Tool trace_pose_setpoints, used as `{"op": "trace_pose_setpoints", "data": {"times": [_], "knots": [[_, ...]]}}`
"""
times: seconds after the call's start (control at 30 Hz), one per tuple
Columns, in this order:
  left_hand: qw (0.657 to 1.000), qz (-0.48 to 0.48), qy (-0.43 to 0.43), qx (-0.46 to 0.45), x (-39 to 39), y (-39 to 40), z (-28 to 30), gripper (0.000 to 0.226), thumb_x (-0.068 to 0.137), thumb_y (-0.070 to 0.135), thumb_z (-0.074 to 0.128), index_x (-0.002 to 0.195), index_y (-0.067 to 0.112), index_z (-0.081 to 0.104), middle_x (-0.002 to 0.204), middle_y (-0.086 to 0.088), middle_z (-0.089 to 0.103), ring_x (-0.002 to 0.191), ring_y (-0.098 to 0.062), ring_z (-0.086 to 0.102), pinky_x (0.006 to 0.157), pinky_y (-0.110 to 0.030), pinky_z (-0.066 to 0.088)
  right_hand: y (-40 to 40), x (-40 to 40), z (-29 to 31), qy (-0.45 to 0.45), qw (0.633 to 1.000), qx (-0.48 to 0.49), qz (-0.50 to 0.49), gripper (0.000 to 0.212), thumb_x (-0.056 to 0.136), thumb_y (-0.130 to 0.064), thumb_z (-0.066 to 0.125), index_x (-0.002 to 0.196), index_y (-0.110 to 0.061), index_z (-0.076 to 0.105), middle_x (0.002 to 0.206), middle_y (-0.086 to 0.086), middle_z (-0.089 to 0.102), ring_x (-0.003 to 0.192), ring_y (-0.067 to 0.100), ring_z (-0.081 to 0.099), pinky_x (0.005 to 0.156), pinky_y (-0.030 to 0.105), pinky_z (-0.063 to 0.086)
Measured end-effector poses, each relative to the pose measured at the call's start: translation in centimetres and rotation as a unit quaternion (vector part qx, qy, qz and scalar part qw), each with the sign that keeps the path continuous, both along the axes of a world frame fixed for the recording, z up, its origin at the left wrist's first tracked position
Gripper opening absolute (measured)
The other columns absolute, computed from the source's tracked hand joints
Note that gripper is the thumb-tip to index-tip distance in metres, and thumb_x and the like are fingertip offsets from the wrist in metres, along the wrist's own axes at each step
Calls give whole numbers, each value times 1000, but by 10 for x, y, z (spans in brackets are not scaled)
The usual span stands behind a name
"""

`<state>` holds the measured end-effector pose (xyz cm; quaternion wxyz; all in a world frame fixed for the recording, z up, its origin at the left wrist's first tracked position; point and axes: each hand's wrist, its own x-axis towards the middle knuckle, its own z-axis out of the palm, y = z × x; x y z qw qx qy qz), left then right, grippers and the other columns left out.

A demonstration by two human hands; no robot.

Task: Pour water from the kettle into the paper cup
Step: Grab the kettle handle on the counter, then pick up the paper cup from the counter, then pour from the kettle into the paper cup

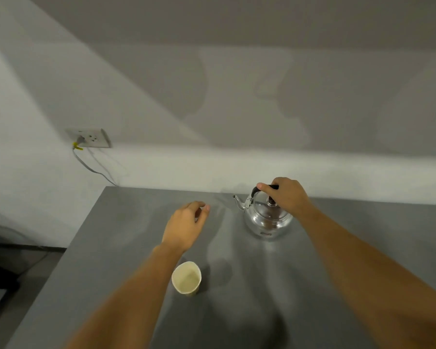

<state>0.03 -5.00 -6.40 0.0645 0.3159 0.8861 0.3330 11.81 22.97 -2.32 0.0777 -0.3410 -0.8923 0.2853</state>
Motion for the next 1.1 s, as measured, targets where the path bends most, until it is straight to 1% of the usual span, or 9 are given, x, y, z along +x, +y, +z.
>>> {"op": "trace_pose_setpoints", "data": {"times": [0.1,0.2,0.4,0.5,0.6,0.73,0.8,0.9,1.1], "knots": [[998,9,-55,36,14,-33,-7,45,101,58,49,126,26,69,112,6,73,94,-12,68,90,-34,57,-18,16,10,18,1000,-6,-8,56,85,-70,59,71,-16,64,62,-3,70,67,17,61,58,34,46],[993,11,-103,58,29,-68,-20,58,91,70,54,133,32,64,116,16,69,108,-3,65,99,-33,55,-40,34,19,30,999,-10,-11,57,85,-69,60,74,-14,67,70,3,73,73,22,64,67,38,51],[978,8,-199,61,60,-120,-56,101,61,90,68,146,39,48,131,24,60,133,-4,49,111,-32,41,-90,68,34,43,999,-11,4,50,86,-67,62,71,-19,68,67,0,71,66,19,64,57,31,43],[974,1,-219,55,69,-129,-72,90,59,81,79,137,52,45,134,24,57,133,-4,46,111,-31,38,-113,80,39,40,999,-16,8,49,83,-69,63,71,-22,69,67,-2,71,65,17,65,58,32,48],[966,-5,-250,64,70,-131,-82,95,59,65,90,141,40,49,138,18,58,134,-6,51,111,-29,44,-132,89,41,27,999,-15,12,51,80,-71,64,70,-22,68,66,-1,72,65,19,67,63,37,52],[960,-11,-269,72,71,-128,-89,100,51,56,96,137,35,50,130,14,61,114,6,61,84,-3,45,-152,97,43,13,1000,5,28,57,77,-76,62,67,-20,66,62,1,69,61,18,66,60,38,53],[959,-11,-271,83,71,-125,-95,94,51,52,98,132,37,52,126,14,64,111,8,62,86,-5,48,-161,98,42,6,999,15,32,57,76,-78,62,65,-21,65,59,0,68,59,16,64,57,36,51],[956,-1,-276,96,72,-122,-105,84,52,49,98,124,44,55,119,19,69,109,2,66,91,-19,53,-172,99,40,1,999,19,31,61,72,-81,60,60,-22,62,54,-2,65,56,13,61,51,30,43],[954,26,-275,117,78,-120,-115,65,62,43,94,116,45,58,110,27,73,100,3,70,79,-13,51,-188,97,39,-31,997,52,46,65,66,-87,54,58,-23,60,50,-7,64,50,5,57,47,30,42]]}}
